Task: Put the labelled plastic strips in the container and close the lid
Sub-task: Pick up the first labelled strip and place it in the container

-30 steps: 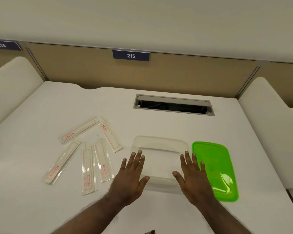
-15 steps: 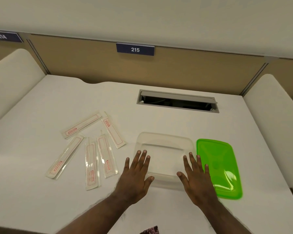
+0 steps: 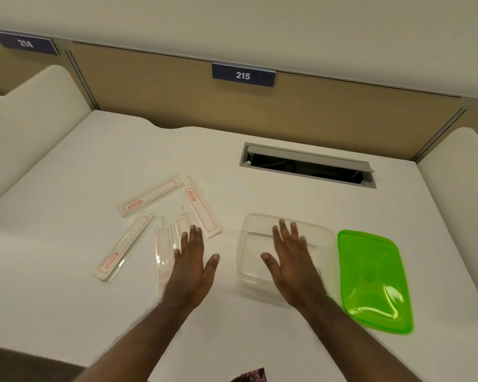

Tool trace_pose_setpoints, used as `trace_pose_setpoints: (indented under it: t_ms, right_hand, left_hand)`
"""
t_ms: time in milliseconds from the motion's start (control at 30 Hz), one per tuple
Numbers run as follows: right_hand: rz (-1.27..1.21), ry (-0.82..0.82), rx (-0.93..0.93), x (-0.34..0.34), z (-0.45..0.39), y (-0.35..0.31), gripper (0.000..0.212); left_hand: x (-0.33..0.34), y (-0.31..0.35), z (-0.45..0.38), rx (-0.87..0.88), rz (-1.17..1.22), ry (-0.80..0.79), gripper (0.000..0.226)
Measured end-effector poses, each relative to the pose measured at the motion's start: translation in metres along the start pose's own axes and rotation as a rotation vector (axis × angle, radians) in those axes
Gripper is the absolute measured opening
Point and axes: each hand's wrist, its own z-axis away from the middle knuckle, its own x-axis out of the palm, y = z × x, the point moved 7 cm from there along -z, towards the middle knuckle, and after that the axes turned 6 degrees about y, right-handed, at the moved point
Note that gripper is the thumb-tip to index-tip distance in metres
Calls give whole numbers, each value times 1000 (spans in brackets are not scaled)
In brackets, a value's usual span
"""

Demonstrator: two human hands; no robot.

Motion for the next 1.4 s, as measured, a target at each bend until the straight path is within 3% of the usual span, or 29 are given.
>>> trace_pose_setpoints:
  t_ms: [167,300,400,500,633,833,1000,1133,1233,1400]
  right_hand:
    - [-134,-90,-118,21,-33,-79,66]
    - [-277,-321,-123,58,-36,-124,58]
    - [-331,-496,-30,88,-30,-134,56]
    - [-347,-607,129,100,-26,-128,60]
    - [-373,-668,227,107,-21,-124,52]
    - [-401,-698,250,110,-19,-124,57]
    - [-427,-643,213,98,-21,-127,53]
    - [-470,-576,127,75,-27,-134,51]
    - [-459,-509,30,57,-35,-138,64]
    - [-238,-342,-204,23,-54,-133,84]
  left_hand:
    - [-8,-37,-1,-263,322,35,72]
    - [-8,-50,4,-507,569,16,62]
    - [-2,-53,11,-637,813,-5,51]
    - [13,-64,17,-741,893,-65,50]
    - [20,-57,18,-711,833,-143,38]
    - [14,-49,13,-646,752,-58,17]
    - [6,-49,7,-613,662,57,26]
    - [-13,-42,5,-569,620,147,28]
    - [-36,-30,5,-526,615,205,30]
    - [-76,2,4,-455,682,148,24]
